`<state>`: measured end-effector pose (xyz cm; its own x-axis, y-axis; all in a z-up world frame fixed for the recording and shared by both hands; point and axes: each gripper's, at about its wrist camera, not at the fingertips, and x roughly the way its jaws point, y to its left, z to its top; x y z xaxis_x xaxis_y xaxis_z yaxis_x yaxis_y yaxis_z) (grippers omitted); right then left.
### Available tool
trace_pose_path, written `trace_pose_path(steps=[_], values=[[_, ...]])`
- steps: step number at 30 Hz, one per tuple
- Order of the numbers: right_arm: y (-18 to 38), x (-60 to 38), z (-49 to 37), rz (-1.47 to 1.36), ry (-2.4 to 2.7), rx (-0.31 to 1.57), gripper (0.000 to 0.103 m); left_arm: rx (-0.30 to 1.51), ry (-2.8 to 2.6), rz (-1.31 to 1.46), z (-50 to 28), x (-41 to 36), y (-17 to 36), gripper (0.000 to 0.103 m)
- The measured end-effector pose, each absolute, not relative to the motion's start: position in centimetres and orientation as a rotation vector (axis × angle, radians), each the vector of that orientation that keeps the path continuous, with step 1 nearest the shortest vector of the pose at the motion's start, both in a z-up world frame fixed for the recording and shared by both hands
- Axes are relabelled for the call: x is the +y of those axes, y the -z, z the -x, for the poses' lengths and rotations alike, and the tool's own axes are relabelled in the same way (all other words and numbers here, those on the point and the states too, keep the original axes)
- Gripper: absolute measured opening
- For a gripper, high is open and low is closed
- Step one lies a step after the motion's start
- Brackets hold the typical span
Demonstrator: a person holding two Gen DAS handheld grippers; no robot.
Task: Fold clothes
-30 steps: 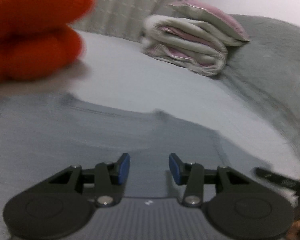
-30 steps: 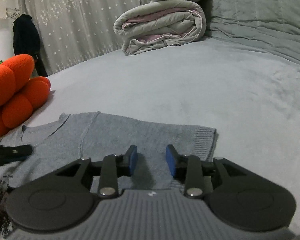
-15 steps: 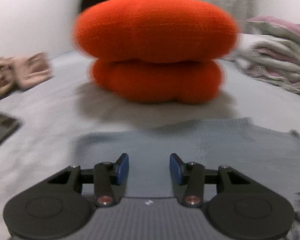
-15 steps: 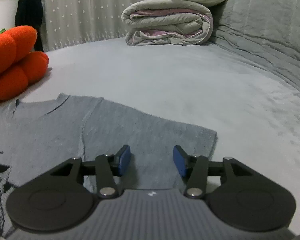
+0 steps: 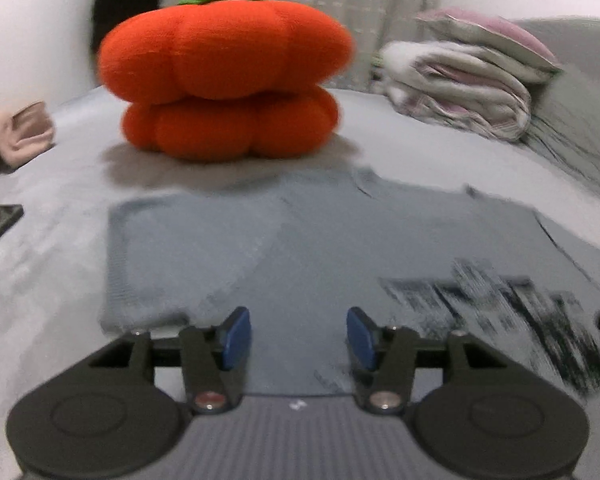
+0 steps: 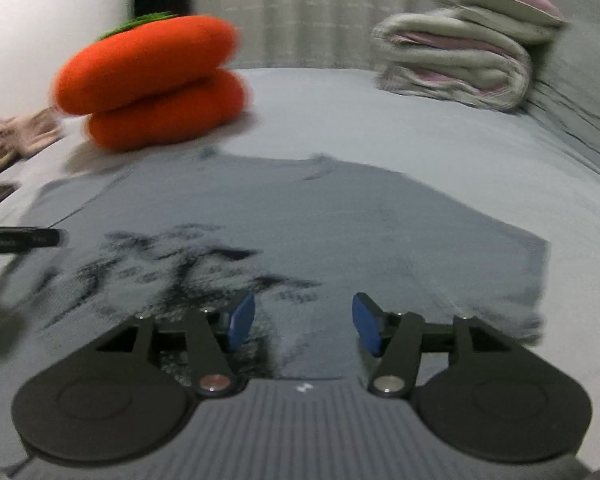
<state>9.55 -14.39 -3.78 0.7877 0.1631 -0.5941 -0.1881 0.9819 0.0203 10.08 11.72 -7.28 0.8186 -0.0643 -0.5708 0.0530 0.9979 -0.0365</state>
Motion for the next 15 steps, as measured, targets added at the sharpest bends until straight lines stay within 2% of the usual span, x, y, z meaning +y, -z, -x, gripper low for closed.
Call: trace_pose_path(steps=[7,9,15], values=[[5.8,-10.2,-4.7,0.173,-0.287,0.702,0.061,0.596,0.028,-0.055,-6.7,12.8,7.8,0.062],[6.3,-10.8,-2.6,0.201,-0.278,0.684,0.067,0.598,0.012,-0.048,-6.0,13.9,7.6,0.062],[6.2,-15.1,2.5,0.169,-0.249,0.724,0.072,0.605,-0.018,-0.028,-3.4,15.5,7.7,0.065]])
